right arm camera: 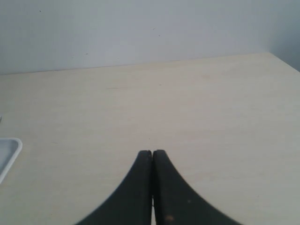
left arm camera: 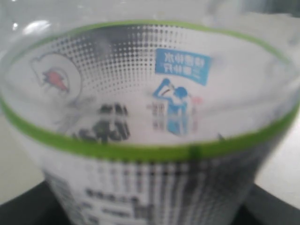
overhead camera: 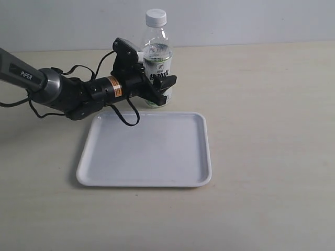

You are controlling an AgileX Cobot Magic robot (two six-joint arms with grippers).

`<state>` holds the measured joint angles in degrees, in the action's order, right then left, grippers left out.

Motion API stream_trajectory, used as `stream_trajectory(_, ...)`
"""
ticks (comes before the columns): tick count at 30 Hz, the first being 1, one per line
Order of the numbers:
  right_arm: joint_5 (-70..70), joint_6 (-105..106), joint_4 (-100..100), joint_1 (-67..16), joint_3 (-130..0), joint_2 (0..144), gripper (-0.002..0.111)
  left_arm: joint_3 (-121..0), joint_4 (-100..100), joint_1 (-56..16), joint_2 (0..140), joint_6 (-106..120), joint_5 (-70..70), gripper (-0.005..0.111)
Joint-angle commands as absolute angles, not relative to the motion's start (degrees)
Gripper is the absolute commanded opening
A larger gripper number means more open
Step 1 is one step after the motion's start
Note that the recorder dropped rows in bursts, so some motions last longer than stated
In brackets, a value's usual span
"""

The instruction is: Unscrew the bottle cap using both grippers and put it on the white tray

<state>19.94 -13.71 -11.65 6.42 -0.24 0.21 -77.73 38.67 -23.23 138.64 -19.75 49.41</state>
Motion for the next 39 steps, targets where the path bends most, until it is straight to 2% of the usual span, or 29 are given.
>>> stream_trajectory(1,19.35,-13.6,-12.08,6.64,0.0,0.0,0.0,-78.12,40.03,-23.42,137.38,-18.83,48.33,0.0)
stream_trajectory(13,18.86,-12.69,-18.28,6.64,0.0,0.0,0.0,-78.12,46.91,-23.42,135.78,-17.78,45.97,0.0)
stream_trajectory(18,7.62,-10.63,-31.31,6.64,0.0,0.0,0.0,-78.12,47.87,-23.42,135.69,-16.85,45.86,0.0)
stream_trajectory(22,-6.33,-14.92,-22.56,6.64,0.0,0.0,0.0,-78.12,47.87,-23.42,135.69,-16.85,45.64,0.0)
stream_trajectory(26,-12.92,-19.29,-16.12,6.64,0.0,0.0,0.0,-78.12,47.87,-23.42,135.69,-16.76,45.43,0.0)
stream_trajectory(31,-13.99,-24.87,-15.99,6.64,0.0,0.0,0.0,-78.12,47.87,-23.42,135.69,-16.76,45.27,0.0)
stream_trajectory(35,-17.51,-37.98,-15.99,6.64,0.0,0.0,0.0,-78.12,47.87,-23.42,135.69,-16.76,45.27,0.0)
stream_trajectory(39,-11.58,-41.43,-15.99,6.64,-8.04,2.64,0.0,-78.12,47.87,-23.42,135.69,-16.76,45.27,0.0)
